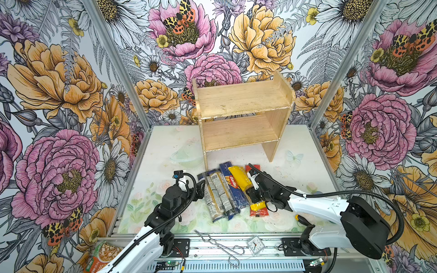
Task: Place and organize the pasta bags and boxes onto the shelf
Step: 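Lower the right gripper and close it on the yellow PASTATIME bag, then lift the yellow bag upright with the right gripper toward the shelf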
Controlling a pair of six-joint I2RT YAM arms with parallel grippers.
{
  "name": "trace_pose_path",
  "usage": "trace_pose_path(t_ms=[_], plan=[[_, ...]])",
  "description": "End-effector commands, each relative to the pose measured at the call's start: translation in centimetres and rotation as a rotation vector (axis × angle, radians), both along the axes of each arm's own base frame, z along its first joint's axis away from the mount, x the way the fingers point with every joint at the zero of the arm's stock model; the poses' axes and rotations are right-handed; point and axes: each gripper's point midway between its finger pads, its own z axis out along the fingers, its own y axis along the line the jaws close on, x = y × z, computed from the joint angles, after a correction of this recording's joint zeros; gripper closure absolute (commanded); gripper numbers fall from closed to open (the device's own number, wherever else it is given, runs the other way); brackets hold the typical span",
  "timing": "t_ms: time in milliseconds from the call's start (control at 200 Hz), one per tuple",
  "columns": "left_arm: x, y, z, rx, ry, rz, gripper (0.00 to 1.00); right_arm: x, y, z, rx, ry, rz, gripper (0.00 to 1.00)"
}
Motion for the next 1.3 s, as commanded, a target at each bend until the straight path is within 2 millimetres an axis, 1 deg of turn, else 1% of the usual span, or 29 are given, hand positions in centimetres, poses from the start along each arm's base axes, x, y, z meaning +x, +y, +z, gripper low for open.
trace_pose_path(t_ms=[0, 90, 155, 200, 260, 280, 450, 716, 841, 981, 1051, 1246, 1296], plan=[[-0.1, -0.6, 0.2, -0.011, -0.004, -0.029, 0.01, -0.5, 1.3, 1.6, 0.044, -0.01, 0.05, 0.77], [-0.1, -0.6, 0.1, -0.01, -0.003, -0.03, 0.01, -0.4, 1.2, 2.1, 0.055, -0.021, 0.045, 0.79], [-0.1, -0.6, 0.1, -0.011, -0.001, -0.03, 0.01, -0.4, 1.3, 2.4, 0.06, -0.027, 0.044, 0.83], [-0.1, -0.7, 0.1, -0.012, -0.002, -0.032, 0.01, -0.3, 1.3, 2.6, 0.066, -0.031, 0.042, 0.87], [-0.1, -0.6, 0.1, -0.01, -0.001, -0.03, 0.01, -0.4, 1.3, 2.8, 0.072, -0.035, 0.044, 0.98], [-0.1, -0.6, 0.1, -0.011, -0.001, -0.03, 0.01, -0.4, 1.4, 2.9, 0.074, -0.037, 0.043, 1.0], [-0.1, -0.7, 0.1, -0.009, 0.0, -0.03, 0.01, -0.5, 1.6, 4.0, 0.103, -0.049, 0.053, 1.0], [0.0, -0.8, 0.0, -0.007, 0.007, -0.033, 0.01, -0.8, 2.0, 7.5, 0.165, -0.066, 0.065, 1.0], [0.0, -0.8, 0.0, -0.006, 0.005, -0.034, 0.01, -1.1, 1.7, 9.8, 0.189, -0.089, 0.062, 1.0], [0.0, -0.7, 0.0, -0.006, 0.007, -0.029, 0.01, -1.6, 1.3, 13.2, 0.232, -0.132, 0.063, 1.0], [0.0, -0.7, 0.0, -0.007, 0.007, -0.028, 0.01, -2.0, 1.2, 15.5, 0.268, -0.167, 0.079, 1.0], [0.0, -0.7, -0.1, -0.007, 0.01, -0.031, 0.01, -3.4, 0.6, 21.0, 0.333, -0.211, 0.113, 1.0], [0.0, -0.7, 0.0, -0.007, 0.01, -0.031, 0.01, -3.7, 0.6, 22.8, 0.356, -0.227, 0.125, 1.0]])
